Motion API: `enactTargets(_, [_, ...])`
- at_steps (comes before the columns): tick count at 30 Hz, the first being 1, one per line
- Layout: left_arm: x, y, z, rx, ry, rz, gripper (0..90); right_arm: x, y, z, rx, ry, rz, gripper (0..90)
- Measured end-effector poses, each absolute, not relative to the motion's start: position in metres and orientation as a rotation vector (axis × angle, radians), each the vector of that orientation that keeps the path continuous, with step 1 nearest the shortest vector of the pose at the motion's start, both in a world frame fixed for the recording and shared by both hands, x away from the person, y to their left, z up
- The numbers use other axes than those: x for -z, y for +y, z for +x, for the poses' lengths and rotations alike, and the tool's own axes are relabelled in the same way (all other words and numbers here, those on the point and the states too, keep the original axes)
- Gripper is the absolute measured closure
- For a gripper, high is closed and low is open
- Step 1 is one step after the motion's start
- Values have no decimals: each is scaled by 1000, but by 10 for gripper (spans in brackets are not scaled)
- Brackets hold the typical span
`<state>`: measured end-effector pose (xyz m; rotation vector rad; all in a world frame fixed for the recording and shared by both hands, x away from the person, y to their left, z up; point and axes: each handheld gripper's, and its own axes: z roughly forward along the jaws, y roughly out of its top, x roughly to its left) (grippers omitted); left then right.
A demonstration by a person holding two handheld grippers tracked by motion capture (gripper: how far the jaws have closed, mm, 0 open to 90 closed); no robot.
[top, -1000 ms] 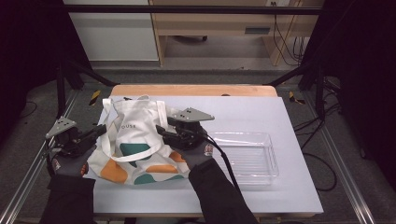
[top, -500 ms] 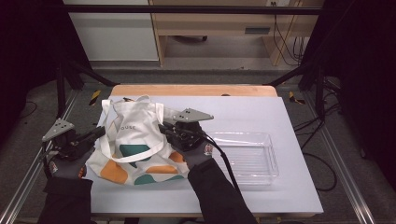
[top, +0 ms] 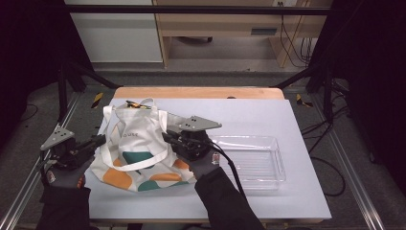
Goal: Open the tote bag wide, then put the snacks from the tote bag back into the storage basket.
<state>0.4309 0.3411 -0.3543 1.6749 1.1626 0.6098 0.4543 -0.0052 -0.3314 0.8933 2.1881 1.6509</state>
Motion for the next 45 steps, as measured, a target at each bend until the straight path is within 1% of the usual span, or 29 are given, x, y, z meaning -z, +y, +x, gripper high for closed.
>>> enactTargets(5, [353, 341, 430, -613, 1152, 1670, 864, 333, -5, 451, -1651, 2202, 878, 825])
enactTargets(7, [351, 340, 430, -633, 1150, 1646, 781, 334, -5, 450, -1656, 2207, 875, 826])
enactTargets(9, [349, 341, 431, -645, 1150, 1618, 722, 335, -5, 449, -1655, 2210, 876, 826])
enactTargets(13, [344, 342, 433, -650, 1141, 1581, 652, 337, -4, 446, -1653, 2217, 866, 826])
enactTargets(24, [352, 329, 448, -658, 1162, 1610, 636, 350, -4, 433, -1643, 2255, 835, 825])
enactTargets(27, [355, 329, 452, -661, 1174, 1617, 643, 353, -3, 430, -1643, 2264, 825, 825])
enactTargets(30, [356, 329, 452, -656, 1173, 1632, 714, 357, -3, 427, -1644, 2271, 819, 825])
enactTargets(34, [358, 326, 451, -666, 1165, 1672, 852, 362, -4, 426, -1641, 2275, 823, 819])
enactTargets(35, [358, 326, 450, -668, 1162, 1678, 868, 362, -4, 426, -1636, 2272, 822, 815])
enactTargets(40, [359, 326, 443, -670, 1148, 1692, 882, 360, -8, 429, -1657, 2245, 827, 727])
enactTargets(42, [359, 328, 439, -669, 1147, 1694, 882, 354, -12, 430, -1675, 2213, 824, 656])
enactTargets(43, [360, 328, 438, -671, 1147, 1694, 882, 354, -12, 430, -1675, 2213, 824, 656])
enactTargets(45, [360, 330, 435, -670, 1147, 1699, 883, 350, -14, 431, -1688, 2188, 822, 618])
